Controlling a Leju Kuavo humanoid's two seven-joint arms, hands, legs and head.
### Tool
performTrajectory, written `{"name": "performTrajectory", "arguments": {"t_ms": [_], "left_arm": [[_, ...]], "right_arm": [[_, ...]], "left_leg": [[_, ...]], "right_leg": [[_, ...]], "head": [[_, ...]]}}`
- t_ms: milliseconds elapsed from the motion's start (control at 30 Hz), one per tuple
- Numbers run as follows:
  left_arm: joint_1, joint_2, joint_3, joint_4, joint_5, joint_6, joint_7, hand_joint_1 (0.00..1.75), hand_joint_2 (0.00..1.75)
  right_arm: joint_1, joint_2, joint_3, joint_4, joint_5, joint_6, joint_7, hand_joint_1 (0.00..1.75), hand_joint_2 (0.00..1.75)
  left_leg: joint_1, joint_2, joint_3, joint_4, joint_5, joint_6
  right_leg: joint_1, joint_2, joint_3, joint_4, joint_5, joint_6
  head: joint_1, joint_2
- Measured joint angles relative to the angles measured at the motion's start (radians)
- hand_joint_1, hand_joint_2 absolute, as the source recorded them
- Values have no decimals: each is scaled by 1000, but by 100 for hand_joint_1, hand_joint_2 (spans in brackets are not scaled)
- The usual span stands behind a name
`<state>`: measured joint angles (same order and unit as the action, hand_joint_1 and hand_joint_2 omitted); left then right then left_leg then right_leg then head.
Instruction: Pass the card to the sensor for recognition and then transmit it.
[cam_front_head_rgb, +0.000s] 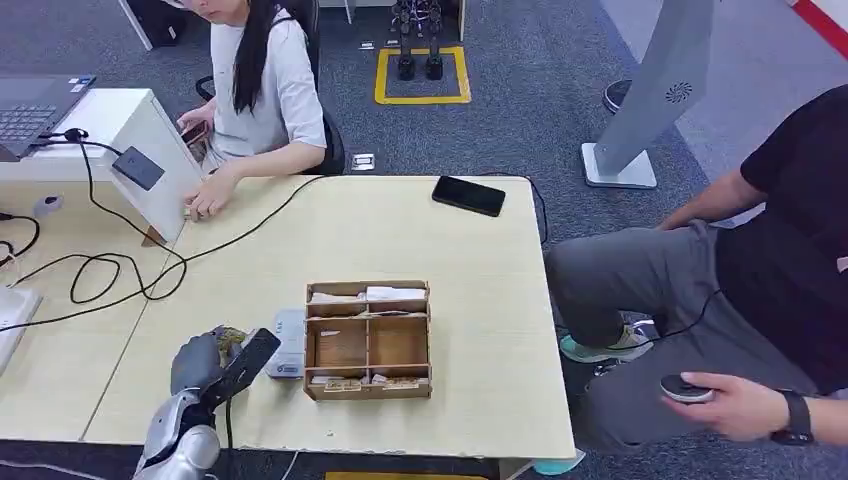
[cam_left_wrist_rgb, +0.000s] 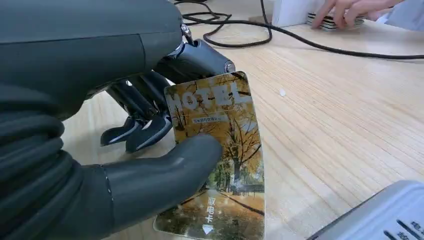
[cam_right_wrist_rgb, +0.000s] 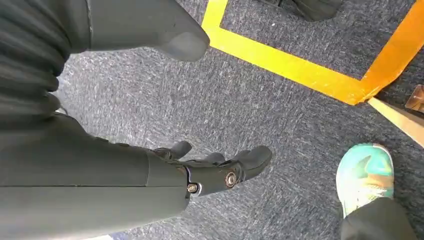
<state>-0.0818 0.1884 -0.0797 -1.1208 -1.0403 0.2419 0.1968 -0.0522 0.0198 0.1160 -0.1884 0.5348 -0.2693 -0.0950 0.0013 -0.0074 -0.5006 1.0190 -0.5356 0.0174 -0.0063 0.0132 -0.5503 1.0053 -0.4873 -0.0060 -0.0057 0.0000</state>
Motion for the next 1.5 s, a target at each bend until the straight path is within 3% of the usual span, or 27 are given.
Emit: {"name": "performTrajectory", "arguments": {"t_ms": [67,167,233,333,400,500,633,767,967,1167,1300,1433,1500], "left_arm": [[0,-5,0,0,34,3,-29,175,175],[0,-24,9,-2,194,-24,-128,175,175],[8,-38,42,-23,432,-85,-241,175,175],[34,-69,99,-78,822,-140,-343,175,175],[44,-86,121,-117,1010,-137,-366,175,175],[42,-85,135,-167,1090,-119,-359,175,175],[43,-86,139,-195,1106,-115,-359,175,175],[37,-86,145,-224,1161,-111,-414,175,175],[-13,-82,166,-293,1118,-31,-474,175,175],[13,-43,135,-340,825,-27,-547,175,175],[52,-12,67,-370,625,-18,-536,175,175],[63,30,36,-371,463,43,-511,175,175],[68,53,32,-371,444,50,-510,175,175]], "right_arm": [[0,0,-5,0,0,0,-1,0,175],[1,0,-8,0,3,-6,-4,0,175],[3,0,-10,0,7,-15,-12,0,175],[8,0,-13,1,13,-24,-22,0,175],[12,0,-14,2,20,-32,-22,0,175],[13,0,-15,2,23,-33,-22,0,175],[13,0,-16,2,25,-33,-22,0,175],[15,0,-19,2,31,-33,-23,0,175],[14,2,-28,2,39,-29,-24,0,175],[15,3,-32,2,40,-10,-32,0,175],[14,3,-37,2,41,-3,-34,0,175],[13,3,-39,2,44,2,-35,0,175],[12,3,-39,2,47,3,-34,0,175]], "left_leg": [[0,0,0,0,1,-1],[0,0,0,0,1,-1],[0,-1,0,-1,1,-1],[0,-1,-1,-1,1,-1],[0,-1,-1,0,1,-1],[0,-1,-1,-1,1,-1],[0,-1,-2,-1,1,-1],[0,-1,-2,-1,1,-1],[0,-1,-2,-1,1,-2],[0,0,-2,-1,1,-2],[0,0,-2,-1,1,-2],[0,1,-2,-1,1,-2],[0,0,-2,-1,1,-2]], "right_leg": [[0,0,0,0,0,0],[0,0,0,0,0,0],[0,0,0,1,0,0],[0,0,-1,1,0,0],[0,0,-2,1,0,0],[0,0,-2,1,0,0],[0,0,-2,1,0,0],[0,0,-3,1,0,-1],[0,0,-2,1,0,-1],[0,1,-3,1,0,-1],[0,1,-3,1,0,-1],[0,1,-3,1,0,-1],[0,1,-3,1,0,-1]], "head": [[0,0],[0,0],[0,0],[0,0],[0,0],[0,0],[0,0],[0,0],[0,0],[0,0],[0,0],[0,0],[0,0]]}}
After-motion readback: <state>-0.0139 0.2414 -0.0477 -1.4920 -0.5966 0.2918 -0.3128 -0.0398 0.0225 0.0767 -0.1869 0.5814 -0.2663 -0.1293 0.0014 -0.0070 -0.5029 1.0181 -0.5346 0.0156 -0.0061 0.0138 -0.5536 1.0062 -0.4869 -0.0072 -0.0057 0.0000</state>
